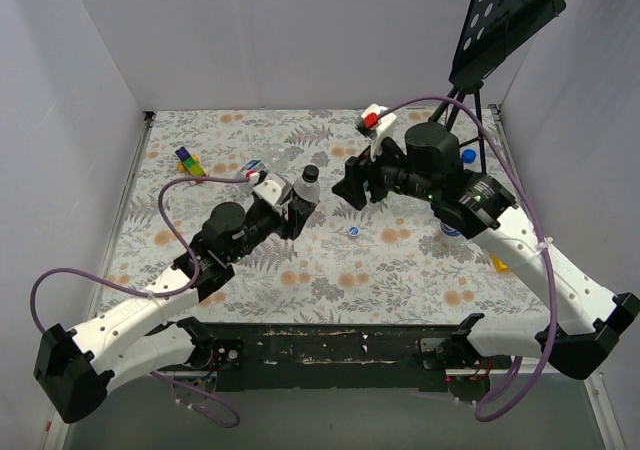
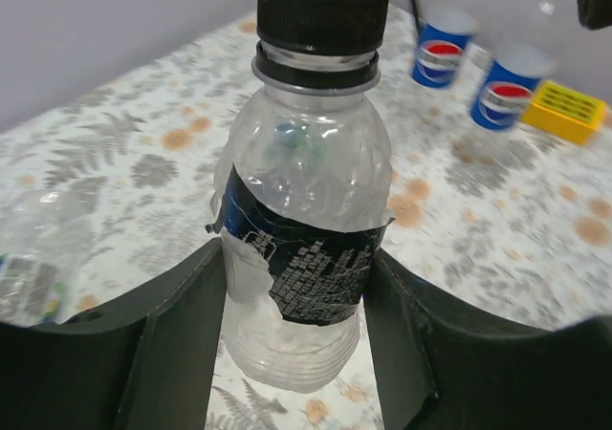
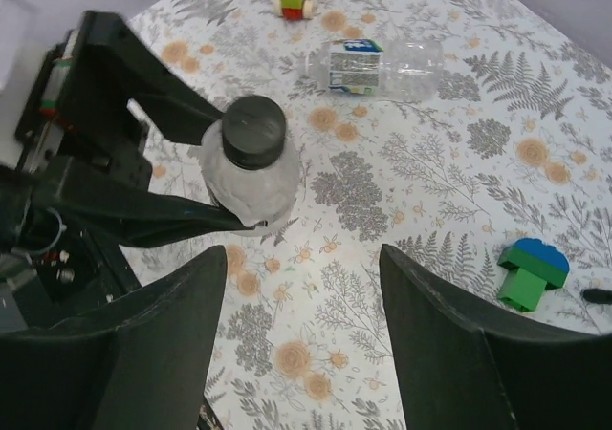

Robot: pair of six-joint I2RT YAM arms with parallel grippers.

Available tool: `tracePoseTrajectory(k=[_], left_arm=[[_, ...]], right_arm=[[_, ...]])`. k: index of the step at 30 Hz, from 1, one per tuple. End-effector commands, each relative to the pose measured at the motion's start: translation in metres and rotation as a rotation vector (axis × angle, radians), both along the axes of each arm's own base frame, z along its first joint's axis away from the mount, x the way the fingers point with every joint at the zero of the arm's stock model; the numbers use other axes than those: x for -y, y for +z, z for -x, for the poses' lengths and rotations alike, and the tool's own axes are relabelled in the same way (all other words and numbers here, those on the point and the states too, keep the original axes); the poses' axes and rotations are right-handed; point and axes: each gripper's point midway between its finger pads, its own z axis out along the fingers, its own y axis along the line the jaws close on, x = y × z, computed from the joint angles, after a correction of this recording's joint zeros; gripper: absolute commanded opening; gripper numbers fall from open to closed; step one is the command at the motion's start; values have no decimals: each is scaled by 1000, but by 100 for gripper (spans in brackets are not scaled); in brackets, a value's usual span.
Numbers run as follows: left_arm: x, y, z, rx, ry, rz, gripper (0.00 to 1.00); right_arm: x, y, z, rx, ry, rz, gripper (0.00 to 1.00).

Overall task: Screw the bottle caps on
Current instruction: Screw the bottle cap onto the plastic bottle.

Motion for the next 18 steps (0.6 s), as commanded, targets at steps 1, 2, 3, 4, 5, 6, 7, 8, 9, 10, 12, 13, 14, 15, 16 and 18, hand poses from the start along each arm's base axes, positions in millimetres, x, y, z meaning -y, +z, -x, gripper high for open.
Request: tracePoseTrajectory(k=[1, 2, 3, 4, 5, 6, 7, 8, 9, 10, 12, 13, 14, 15, 16, 18], left_arm=[[26, -39, 69, -249, -450, -129, 0], [26, -39, 78, -260, -510, -142, 0], [27, -37, 84, -263, -559, -152, 0], [26, -34, 90, -261, -605, -157, 0], [26, -30, 96, -255, -649, -165, 0], [28, -23, 105, -245, -717, -162, 0], [29, -21, 111, -239, -761, -165, 0], [30, -18, 115, -238, -791, -165, 0], [30, -13, 119, -231, -821, -162, 0], [31, -11, 122, -231, -848, -163, 0], [33, -5, 127, -222, -893, -160, 0], [33, -4, 129, -221, -911, -161, 0], [34, -2, 131, -217, -929, -163, 0], [34, -2, 133, -222, -942, -165, 0], [34, -1, 133, -221, -948, -170, 0], [34, -3, 132, -230, -951, -181, 0]], right_arm=[[3, 9, 41, 160, 333, 80, 73], [4, 5, 47, 178, 373, 96, 73], [5, 3, 52, 217, 422, 113, 72], [6, 4, 59, 245, 471, 119, 73], [6, 2, 66, 260, 519, 120, 72], [6, 2, 71, 280, 557, 117, 72], [5, 0, 80, 291, 612, 111, 72], [6, -2, 87, 300, 658, 108, 72], [6, -4, 92, 306, 695, 111, 71], [7, -7, 98, 305, 731, 113, 71], [8, -10, 108, 302, 794, 113, 70], [9, -11, 110, 308, 811, 119, 70], [10, -12, 111, 314, 822, 125, 69], [10, -12, 112, 316, 827, 129, 69], [11, -12, 111, 327, 831, 134, 68], [11, -9, 113, 342, 848, 133, 66]])
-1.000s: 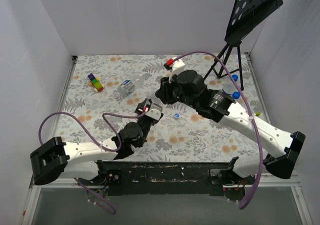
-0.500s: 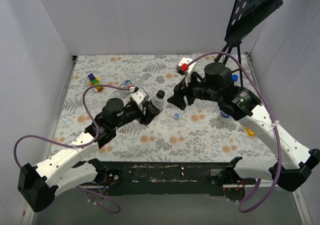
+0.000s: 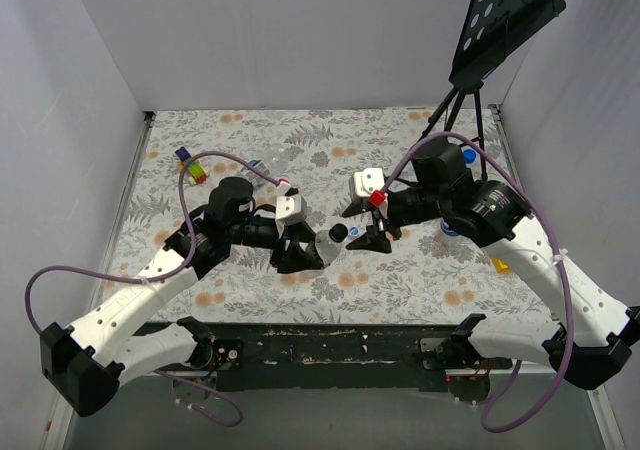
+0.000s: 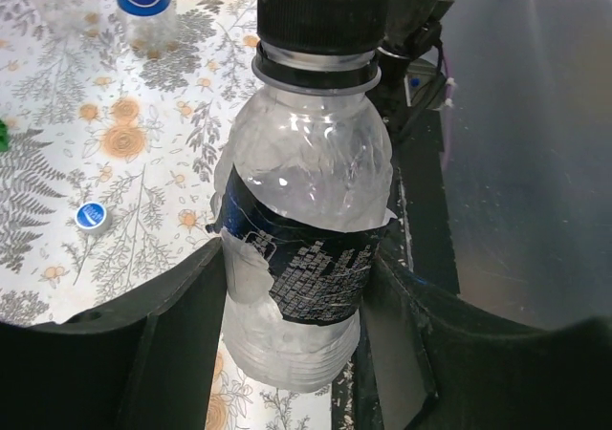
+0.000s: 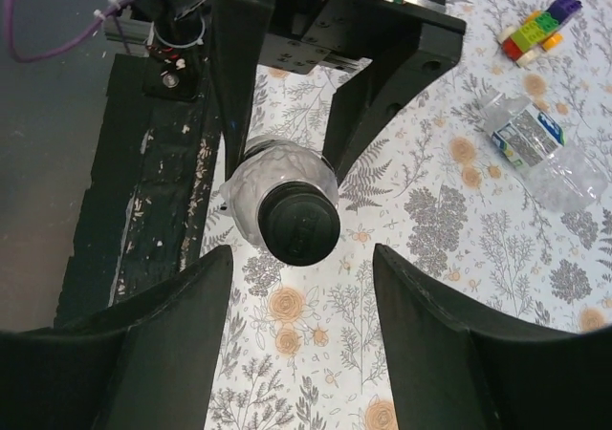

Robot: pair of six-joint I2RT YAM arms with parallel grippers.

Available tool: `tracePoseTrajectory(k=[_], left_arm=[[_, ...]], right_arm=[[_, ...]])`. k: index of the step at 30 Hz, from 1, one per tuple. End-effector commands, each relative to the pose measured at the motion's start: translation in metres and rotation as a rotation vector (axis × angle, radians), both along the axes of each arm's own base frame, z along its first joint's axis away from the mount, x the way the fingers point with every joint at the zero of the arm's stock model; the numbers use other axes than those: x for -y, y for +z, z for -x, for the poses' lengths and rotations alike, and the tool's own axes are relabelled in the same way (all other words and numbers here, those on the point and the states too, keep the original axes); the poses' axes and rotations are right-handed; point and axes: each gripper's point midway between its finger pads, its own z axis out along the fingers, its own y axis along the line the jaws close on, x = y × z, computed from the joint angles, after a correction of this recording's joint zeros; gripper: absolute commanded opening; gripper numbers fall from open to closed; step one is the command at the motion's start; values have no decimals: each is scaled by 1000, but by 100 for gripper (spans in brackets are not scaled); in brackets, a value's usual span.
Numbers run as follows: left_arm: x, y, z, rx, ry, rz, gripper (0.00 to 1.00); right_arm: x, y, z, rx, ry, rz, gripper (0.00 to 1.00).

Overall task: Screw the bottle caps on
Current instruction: Screw the bottle cap onto the plastic bottle.

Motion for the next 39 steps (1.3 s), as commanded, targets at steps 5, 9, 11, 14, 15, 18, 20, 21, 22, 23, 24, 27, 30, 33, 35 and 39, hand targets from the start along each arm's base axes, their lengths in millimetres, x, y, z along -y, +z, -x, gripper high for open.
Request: tracePoseTrajectory(k=[5, 9, 11, 14, 15, 18, 20, 21, 22, 23, 24, 27, 30, 33, 35, 39], left_arm=[[-1, 8, 13, -9, -106, -13, 0], [0, 11, 13, -3, -123, -8, 0], [1, 10, 13, -6, -126, -10, 0], [2, 11, 14, -12, -138, -7, 0], [2, 11, 14, -14, -140, -6, 0], [2, 13, 15, -12, -146, -2, 0], [2, 14, 15, -8, -148, 0, 0], [2, 15, 16, -7, -149, 1, 0], [2, 16, 16, -6, -151, 3, 0], [2, 15, 15, -7, -150, 0, 0], [2, 15, 14, -6, -145, -4, 0], [1, 13, 8, 23, -109, -18, 0], [0, 15, -9, 73, -8, -21, 0], [-6, 25, -40, 140, 195, 2, 0], [-16, 41, -62, 204, 354, 45, 0], [-34, 69, -80, 300, 560, 124, 0]], right_arm=[[0, 13, 21, 39, 168, -21, 60], [-2, 14, 20, 35, 185, -14, 54], [-4, 15, 19, 36, 192, -12, 52], [-5, 16, 18, 33, 197, -7, 49], [-5, 16, 18, 32, 198, -5, 49], [-7, 14, 17, 23, 204, 4, 50], [-7, 13, 16, 19, 207, 11, 50], [-7, 13, 16, 16, 209, 13, 50], [-8, 13, 16, 14, 210, 13, 49], [-8, 12, 16, 9, 213, 14, 46], [-9, 14, 17, 10, 215, 11, 42], [-8, 12, 17, 0, 211, 15, 16], [-11, 11, 13, -31, 169, 20, 1], [-15, 8, -5, -78, 25, 39, 1], [-17, 8, -19, -110, -97, 36, 1], [-20, 0, -50, -239, -375, 27, 1]])
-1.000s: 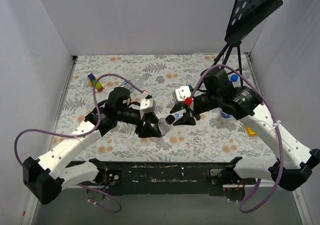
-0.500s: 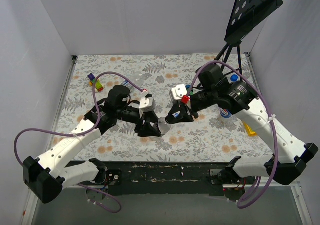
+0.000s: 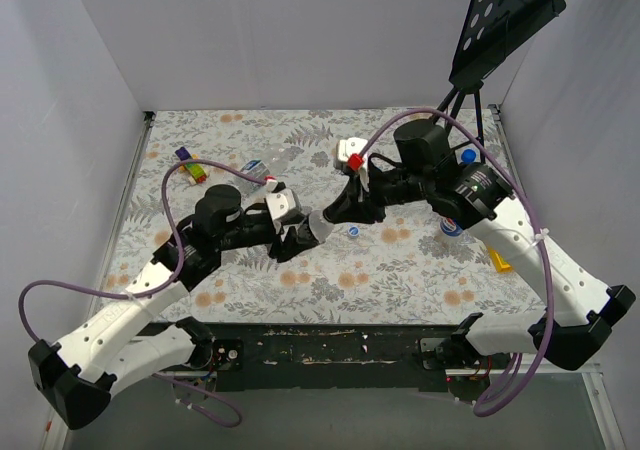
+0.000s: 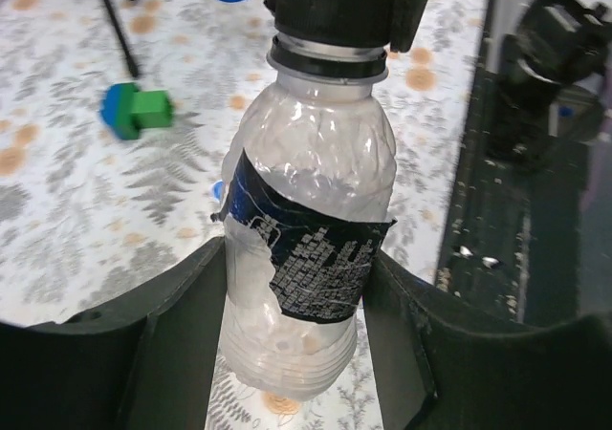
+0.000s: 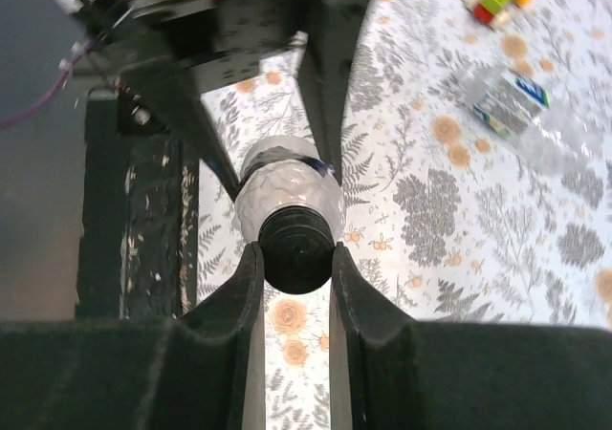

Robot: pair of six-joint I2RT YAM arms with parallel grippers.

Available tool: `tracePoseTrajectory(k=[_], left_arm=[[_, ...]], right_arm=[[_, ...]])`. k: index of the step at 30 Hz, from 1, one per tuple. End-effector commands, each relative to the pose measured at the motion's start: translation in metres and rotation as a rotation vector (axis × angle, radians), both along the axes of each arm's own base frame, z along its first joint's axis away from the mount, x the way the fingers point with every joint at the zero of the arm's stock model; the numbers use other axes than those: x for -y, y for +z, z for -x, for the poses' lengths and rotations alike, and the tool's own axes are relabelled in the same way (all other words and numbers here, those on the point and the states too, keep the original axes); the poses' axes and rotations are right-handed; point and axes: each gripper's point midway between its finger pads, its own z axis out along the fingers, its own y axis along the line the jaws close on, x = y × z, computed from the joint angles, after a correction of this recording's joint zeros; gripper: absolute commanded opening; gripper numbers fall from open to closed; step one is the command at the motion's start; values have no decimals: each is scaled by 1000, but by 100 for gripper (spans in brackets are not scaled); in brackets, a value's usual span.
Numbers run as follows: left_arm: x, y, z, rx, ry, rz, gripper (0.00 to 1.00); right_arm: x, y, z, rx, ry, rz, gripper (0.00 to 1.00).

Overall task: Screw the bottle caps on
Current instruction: Screw the bottle cap onto the plastic bottle.

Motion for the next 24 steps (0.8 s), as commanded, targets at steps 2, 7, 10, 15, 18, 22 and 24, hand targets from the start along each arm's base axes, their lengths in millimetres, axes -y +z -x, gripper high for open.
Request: tracePoseTrajectory(k=[2, 7, 10, 15, 18, 22, 24], left_arm=[[-25, 65, -52, 210, 413, 161, 0], [-14, 74, -53, 357, 609, 168, 0], [-18, 64, -53, 459, 811, 149, 0], [-25, 54, -60, 553, 993, 127, 0], [-6, 40, -57, 478, 905, 115, 0], [0, 12, -58, 321, 771, 59, 0], [-6, -9, -59, 214, 705, 18, 0]], right_arm=[[0, -19, -46, -237, -476, 29, 1], [-5, -45, -67, -403, -710, 10, 1], [-6, -48, -79, -417, -783, -17, 1], [-11, -47, -96, -410, -852, -48, 1], [-18, -42, -96, -422, -817, -74, 1], [-11, -21, -96, -374, -782, -122, 20], [-3, -1, -96, -336, -745, -160, 40]])
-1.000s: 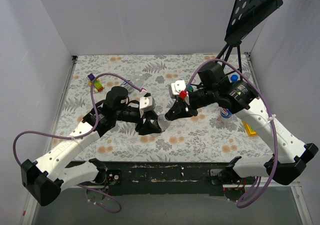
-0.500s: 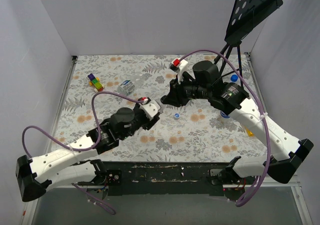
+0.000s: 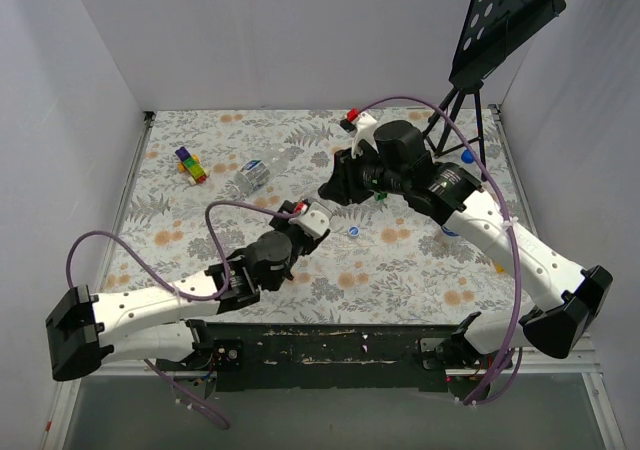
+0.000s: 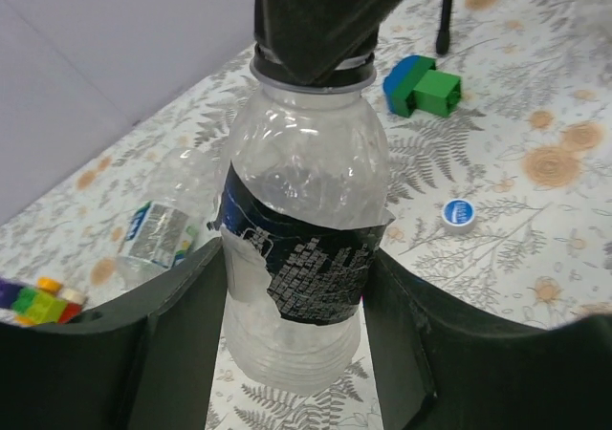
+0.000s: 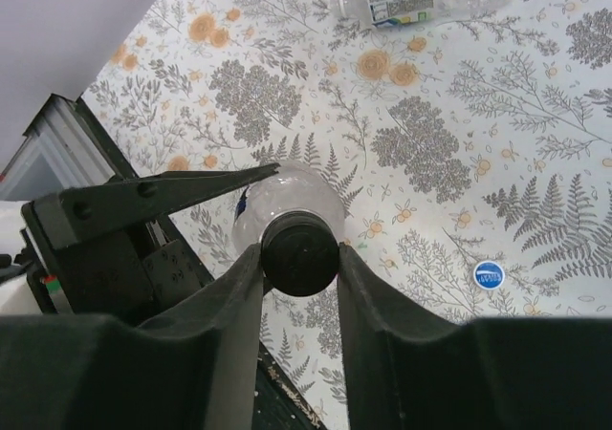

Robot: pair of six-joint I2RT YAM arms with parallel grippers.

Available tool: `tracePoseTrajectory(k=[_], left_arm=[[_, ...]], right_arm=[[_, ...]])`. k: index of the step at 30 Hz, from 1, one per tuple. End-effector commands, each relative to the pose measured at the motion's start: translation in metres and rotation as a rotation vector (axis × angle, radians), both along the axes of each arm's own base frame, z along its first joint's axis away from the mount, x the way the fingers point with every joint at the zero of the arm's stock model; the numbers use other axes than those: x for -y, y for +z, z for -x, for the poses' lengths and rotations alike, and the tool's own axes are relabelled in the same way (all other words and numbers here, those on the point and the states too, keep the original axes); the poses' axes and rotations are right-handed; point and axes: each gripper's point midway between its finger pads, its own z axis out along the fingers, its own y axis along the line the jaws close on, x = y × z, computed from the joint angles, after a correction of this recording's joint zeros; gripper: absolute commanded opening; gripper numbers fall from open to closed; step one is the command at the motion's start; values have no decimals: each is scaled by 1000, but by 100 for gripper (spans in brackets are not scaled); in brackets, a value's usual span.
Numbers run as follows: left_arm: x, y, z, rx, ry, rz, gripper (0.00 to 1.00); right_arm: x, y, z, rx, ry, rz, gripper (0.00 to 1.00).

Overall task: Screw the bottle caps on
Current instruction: Screw the bottle cap onto the plastic bottle.

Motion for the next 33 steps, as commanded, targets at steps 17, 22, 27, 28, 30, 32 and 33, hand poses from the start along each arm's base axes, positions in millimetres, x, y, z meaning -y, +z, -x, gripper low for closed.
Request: tracePoseTrajectory(k=[17, 22, 27, 28, 30, 32, 33], left_arm=[[24, 27, 91, -551, -1026, 273, 0], [29, 36, 96, -551, -1103, 267, 0], [32, 38, 97, -559, -1129, 265, 0], [32, 40, 97, -557, -1134, 265, 0], [32, 41, 98, -556, -1142, 263, 0], [33, 41, 96, -558, -1140, 260, 0], [33, 40, 96, -560, -1139, 259, 0]], right_arm=[[25, 46, 76, 528, 826, -86, 69], [27, 40, 85, 527, 923, -78, 68], [27, 40, 89, 522, 982, -77, 63], [26, 40, 89, 522, 990, -81, 62], [25, 40, 91, 514, 1001, -94, 59], [24, 40, 91, 508, 1008, -96, 55], [24, 40, 91, 501, 1012, -97, 54]])
